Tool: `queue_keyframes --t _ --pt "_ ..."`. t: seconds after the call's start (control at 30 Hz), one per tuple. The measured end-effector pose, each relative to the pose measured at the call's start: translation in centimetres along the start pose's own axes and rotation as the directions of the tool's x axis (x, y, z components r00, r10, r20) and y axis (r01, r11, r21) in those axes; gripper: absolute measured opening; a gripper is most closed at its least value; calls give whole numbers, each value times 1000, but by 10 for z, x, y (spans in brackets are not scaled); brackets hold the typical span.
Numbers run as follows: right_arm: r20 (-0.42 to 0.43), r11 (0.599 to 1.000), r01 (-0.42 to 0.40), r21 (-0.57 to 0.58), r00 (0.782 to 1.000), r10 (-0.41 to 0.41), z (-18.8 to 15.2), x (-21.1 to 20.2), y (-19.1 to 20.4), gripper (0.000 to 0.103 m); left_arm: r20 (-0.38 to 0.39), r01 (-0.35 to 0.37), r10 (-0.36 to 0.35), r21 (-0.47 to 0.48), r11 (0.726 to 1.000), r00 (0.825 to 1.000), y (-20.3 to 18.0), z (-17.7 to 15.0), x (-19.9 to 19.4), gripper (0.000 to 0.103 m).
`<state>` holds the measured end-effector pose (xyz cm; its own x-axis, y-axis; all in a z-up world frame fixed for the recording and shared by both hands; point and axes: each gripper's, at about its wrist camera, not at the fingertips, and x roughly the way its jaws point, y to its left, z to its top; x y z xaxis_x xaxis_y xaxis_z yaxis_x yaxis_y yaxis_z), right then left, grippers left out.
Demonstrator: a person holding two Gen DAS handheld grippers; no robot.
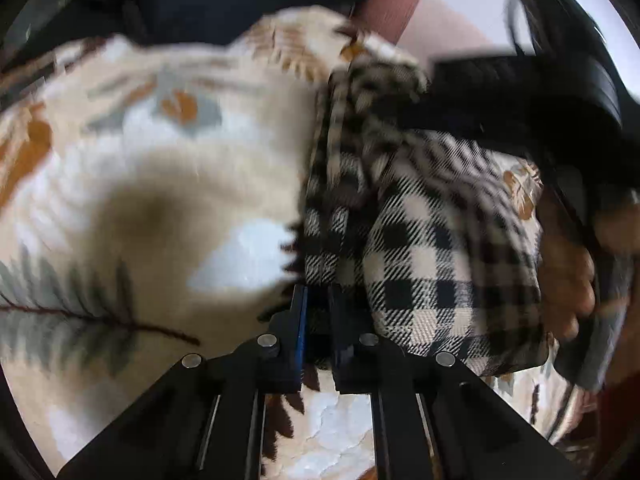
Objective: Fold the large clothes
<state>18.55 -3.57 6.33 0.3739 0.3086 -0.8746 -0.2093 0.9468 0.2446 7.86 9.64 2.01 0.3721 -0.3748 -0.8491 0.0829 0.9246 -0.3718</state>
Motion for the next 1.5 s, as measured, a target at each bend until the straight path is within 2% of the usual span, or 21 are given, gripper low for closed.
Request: queue_keyframes --t 0.13,0.3,0.4,0.5,0.57,0.67,0.73,0.8,0.93,1.03,1.1,1.17,1.27,1.43,1.5 --pt "-37 997 82 -14 996 -82 18 39 1 28 -10 -3 3 -3 1000 1000 1 1 3 9" --pt "-42 990 138 -15 989 -139 38 61 -2 28 -5 -24 24 11 1000 1000 -4 0 4 9" --pt "-34 988 152 -23 988 -153 45 52 -4 28 5 -38 38 35 999 999 -8 -3 2 9" --pt "41 991 137 -10 990 -137 42 16 -5 30 26 -44 43 54 998 999 -10 -1 -5 9" --pt "85 992 125 -1 989 -125 30 -15 -8 30 48 -31 29 52 998 998 -9 -1 -17 9" --pt "147 993 120 -10 982 -118 -5 -65 -17 30 107 18 -22 40 999 994 -6 2 -42 9" --pt "168 990 139 -4 976 -136 -33 -89 -27 30 173 2 -10 48 999 985 -6 5 -55 9" --pt "183 989 150 11 972 -150 -59 -106 -38 30 208 -28 12 75 997 978 -13 8 -57 9" --pt "178 993 105 62 977 -114 -111 -117 -59 26 182 -34 5 153 988 983 -33 13 -41 9" --pt "163 993 85 80 982 -97 -144 -111 -64 26 163 -112 81 187 976 983 -38 8 -26 9" --pt "150 993 91 69 984 -101 -164 -103 -62 26 122 -163 142 183 969 982 -34 8 -12 9" --pt "137 993 83 79 986 -93 -177 -94 -63 26 70 -164 154 152 975 985 -25 9 0 9" --pt "136 992 64 107 988 -79 -185 -82 -67 26 33 -128 126 99 987 992 -11 14 13 9" --pt "126 992 69 109 989 -83 -178 -77 -66 26 70 -112 106 99 989 992 -9 14 3 9" --pt "186 994 10 113 982 -31 -173 -98 -69 26 94 -77 69 83 994 993 -7 12 -9 9"
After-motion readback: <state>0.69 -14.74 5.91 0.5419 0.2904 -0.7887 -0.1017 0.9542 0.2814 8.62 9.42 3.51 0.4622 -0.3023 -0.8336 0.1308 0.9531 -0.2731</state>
